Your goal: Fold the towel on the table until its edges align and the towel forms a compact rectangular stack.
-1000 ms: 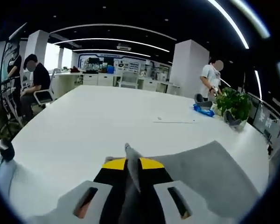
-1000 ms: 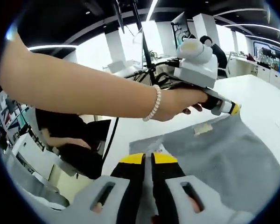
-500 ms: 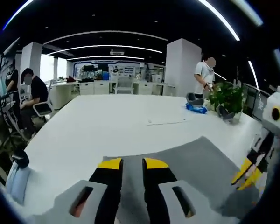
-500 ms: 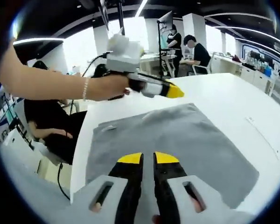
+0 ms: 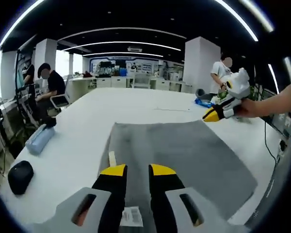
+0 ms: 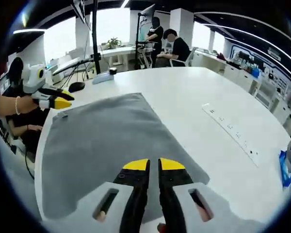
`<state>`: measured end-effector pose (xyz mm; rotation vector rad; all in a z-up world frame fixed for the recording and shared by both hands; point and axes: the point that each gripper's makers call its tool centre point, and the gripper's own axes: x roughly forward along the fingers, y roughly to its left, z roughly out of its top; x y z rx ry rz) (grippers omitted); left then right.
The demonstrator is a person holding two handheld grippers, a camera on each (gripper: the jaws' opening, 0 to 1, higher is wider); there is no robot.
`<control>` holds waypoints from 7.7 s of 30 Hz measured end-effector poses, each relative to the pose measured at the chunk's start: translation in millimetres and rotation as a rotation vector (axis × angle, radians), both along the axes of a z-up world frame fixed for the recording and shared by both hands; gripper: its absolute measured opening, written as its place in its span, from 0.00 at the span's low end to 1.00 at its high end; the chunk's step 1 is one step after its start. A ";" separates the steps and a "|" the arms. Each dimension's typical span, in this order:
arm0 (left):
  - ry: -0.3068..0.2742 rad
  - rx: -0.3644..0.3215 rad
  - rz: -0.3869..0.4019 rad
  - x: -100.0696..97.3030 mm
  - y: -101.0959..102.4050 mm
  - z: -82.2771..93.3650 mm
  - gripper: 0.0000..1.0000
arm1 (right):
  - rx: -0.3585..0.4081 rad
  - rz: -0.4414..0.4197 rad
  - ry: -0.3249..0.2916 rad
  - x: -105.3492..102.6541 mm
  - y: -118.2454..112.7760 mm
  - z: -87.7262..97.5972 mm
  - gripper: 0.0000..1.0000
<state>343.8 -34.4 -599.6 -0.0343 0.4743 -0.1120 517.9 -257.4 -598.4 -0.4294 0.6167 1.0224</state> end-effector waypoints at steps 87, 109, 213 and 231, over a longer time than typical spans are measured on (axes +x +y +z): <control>0.175 -0.033 0.200 -50.6 36.1 -45.6 0.27 | -0.158 0.012 0.089 63.9 -57.0 -28.1 0.07; 0.278 0.141 0.105 -59.6 3.7 -51.1 0.06 | -0.253 0.022 0.192 35.9 -62.5 -62.5 0.00; 0.581 0.433 -0.438 35.9 -137.8 -60.1 0.03 | -0.453 -0.444 0.192 -59.3 -295.4 -65.5 0.00; 0.609 0.452 -0.495 47.3 -141.6 -59.5 0.03 | -0.428 -0.501 0.206 -94.0 -308.0 -64.3 0.00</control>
